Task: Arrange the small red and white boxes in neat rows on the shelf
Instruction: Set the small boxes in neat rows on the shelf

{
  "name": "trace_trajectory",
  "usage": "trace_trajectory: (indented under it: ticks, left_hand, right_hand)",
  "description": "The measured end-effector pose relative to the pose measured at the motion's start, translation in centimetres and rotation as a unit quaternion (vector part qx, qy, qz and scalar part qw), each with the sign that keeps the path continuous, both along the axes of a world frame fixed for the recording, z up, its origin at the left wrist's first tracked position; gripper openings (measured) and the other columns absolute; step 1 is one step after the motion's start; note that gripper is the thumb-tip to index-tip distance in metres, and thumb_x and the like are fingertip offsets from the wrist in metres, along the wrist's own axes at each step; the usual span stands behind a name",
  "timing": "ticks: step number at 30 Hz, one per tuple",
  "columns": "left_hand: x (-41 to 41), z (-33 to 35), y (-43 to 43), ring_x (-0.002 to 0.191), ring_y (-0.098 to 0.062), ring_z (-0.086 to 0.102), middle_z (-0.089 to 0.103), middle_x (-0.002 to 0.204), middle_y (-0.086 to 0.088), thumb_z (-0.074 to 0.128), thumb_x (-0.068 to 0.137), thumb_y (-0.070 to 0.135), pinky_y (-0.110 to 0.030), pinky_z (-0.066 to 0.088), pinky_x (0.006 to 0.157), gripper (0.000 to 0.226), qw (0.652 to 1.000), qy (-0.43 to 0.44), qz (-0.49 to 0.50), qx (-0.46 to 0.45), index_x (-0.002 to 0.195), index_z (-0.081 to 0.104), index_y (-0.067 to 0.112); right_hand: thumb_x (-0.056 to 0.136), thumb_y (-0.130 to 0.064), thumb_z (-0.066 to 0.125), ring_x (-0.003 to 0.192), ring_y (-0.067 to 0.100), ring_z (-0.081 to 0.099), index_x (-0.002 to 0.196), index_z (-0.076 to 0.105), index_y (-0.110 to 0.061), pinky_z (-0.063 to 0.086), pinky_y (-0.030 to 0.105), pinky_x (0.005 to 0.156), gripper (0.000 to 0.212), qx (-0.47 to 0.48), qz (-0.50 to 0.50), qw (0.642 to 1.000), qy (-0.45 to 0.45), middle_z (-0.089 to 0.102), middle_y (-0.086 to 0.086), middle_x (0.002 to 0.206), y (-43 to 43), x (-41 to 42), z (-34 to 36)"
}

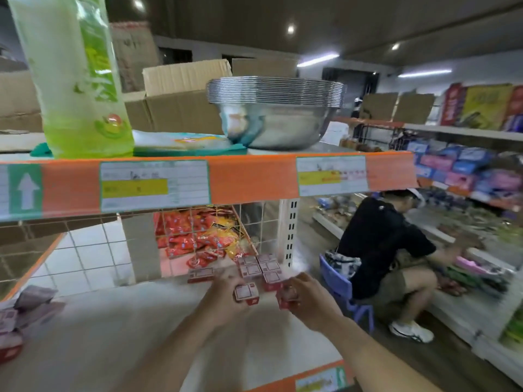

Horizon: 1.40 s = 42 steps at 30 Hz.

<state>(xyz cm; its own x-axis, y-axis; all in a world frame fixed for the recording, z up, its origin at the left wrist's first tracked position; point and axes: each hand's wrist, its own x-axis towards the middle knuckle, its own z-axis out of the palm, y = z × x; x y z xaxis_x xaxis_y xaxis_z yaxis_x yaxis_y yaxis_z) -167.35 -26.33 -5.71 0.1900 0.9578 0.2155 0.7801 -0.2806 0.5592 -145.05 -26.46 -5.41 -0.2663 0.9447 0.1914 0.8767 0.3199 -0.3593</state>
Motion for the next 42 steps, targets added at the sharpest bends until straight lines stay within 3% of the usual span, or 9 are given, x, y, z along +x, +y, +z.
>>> trace_trajectory:
  ticks: [3, 6, 10, 14, 20, 26, 35, 42]
  left_hand:
    - [1.6, -1.4, 0.5, 0.109, -0.012, 0.047, 0.043, 0.112, 0.003, 0.075, 0.076, 0.025, -0.016, 0.037, 0.09, 0.048, 0.999, -0.007, 0.032, -0.006, 0.12, 0.062, 0.015]
    - [2.2, -2.4, 1.3, 0.103, -0.007, 0.044, 0.042, 0.115, 0.003, 0.07, 0.081, 0.018, -0.011, 0.033, 0.087, 0.048, 0.999, -0.014, 0.047, 0.011, 0.126, 0.057, 0.014]
    - [2.2, -2.8, 2.0, 0.111, -0.011, 0.049, 0.046, 0.12, 0.0, 0.069, 0.082, 0.013, -0.013, 0.034, 0.091, 0.035, 0.997, -0.02, 0.071, 0.036, 0.116, 0.061, 0.016]
    - [2.4, -3.0, 2.6, 0.105, -0.008, 0.045, 0.046, 0.115, 0.003, 0.072, 0.08, 0.012, -0.012, 0.032, 0.09, 0.03, 0.994, -0.021, 0.093, 0.054, 0.108, 0.064, 0.014]
    - [2.8, -3.0, 3.2, 0.097, -0.007, 0.042, 0.05, 0.109, 0.001, 0.071, 0.079, 0.013, -0.013, 0.031, 0.082, 0.025, 0.992, -0.012, 0.109, 0.066, 0.103, 0.064, 0.013]
    - [3.1, -3.3, 3.1, 0.095, -0.006, 0.042, 0.047, 0.107, 0.004, 0.074, 0.078, 0.019, -0.016, 0.036, 0.082, 0.027, 0.99, -0.016, 0.119, 0.075, 0.102, 0.063, 0.014]
    - [3.8, -3.2, 3.0, 0.093, -0.004, 0.038, 0.041, 0.101, 0.008, 0.071, 0.081, 0.022, -0.016, 0.036, 0.075, 0.024, 0.988, -0.014, 0.133, 0.081, 0.098, 0.057, 0.015]
    - [2.7, -2.4, 2.4, 0.103, -0.009, 0.046, 0.038, 0.11, 0.01, 0.07, 0.08, 0.025, -0.023, 0.043, 0.09, 0.037, 0.992, -0.021, 0.11, 0.05, 0.113, 0.056, 0.018]
  right_hand:
    - [0.082, -0.028, 0.066, 0.112, 0.023, 0.052, 0.122, 0.057, -0.029, 0.047, 0.032, 0.095, 0.04, -0.017, -0.001, 1.0, 0.007, 0.05, 0.0, 0.12, 0.0, -0.1, -1.4]
    - [0.083, -0.023, 0.064, 0.113, 0.026, 0.049, 0.12, 0.06, -0.028, 0.045, 0.035, 0.098, 0.038, -0.012, -0.007, 1.0, 0.024, 0.049, 0.002, 0.121, 0.6, -0.5, -2.4]
    - [0.082, -0.025, 0.067, 0.116, 0.026, 0.048, 0.132, 0.05, -0.028, 0.044, 0.034, 0.1, 0.053, -0.026, -0.013, 0.998, 0.06, 0.045, 0.005, 0.126, 1.8, -0.8, -2.4]
    - [0.081, -0.022, 0.068, 0.121, 0.028, 0.046, 0.141, 0.036, -0.028, 0.044, 0.039, 0.102, 0.068, -0.058, -0.015, 0.995, 0.082, 0.045, 0.009, 0.132, 2.8, -1.3, -2.2]
    - [0.075, -0.035, 0.075, 0.111, 0.027, 0.055, 0.134, 0.045, -0.026, 0.05, 0.039, 0.094, 0.066, -0.069, -0.021, 0.989, 0.127, 0.058, 0.008, 0.119, 3.7, -1.2, -2.1]
    - [0.077, -0.028, 0.074, 0.108, 0.025, 0.057, 0.131, 0.053, -0.021, 0.048, 0.03, 0.091, 0.058, -0.058, -0.031, 0.988, 0.141, 0.059, 0.009, 0.116, 3.3, -1.2, -2.1]
    - [0.078, -0.031, 0.071, 0.098, 0.019, 0.059, 0.117, 0.058, -0.022, 0.051, 0.029, 0.085, 0.042, -0.082, -0.065, 0.983, 0.151, 0.059, 0.002, 0.109, 3.1, -1.4, -2.2]
    - [0.074, -0.039, 0.074, 0.107, 0.02, 0.058, 0.126, 0.053, -0.027, 0.051, 0.033, 0.094, 0.058, -0.122, -0.065, 0.979, 0.151, 0.055, 0.003, 0.12, 2.6, -1.2, -1.2]
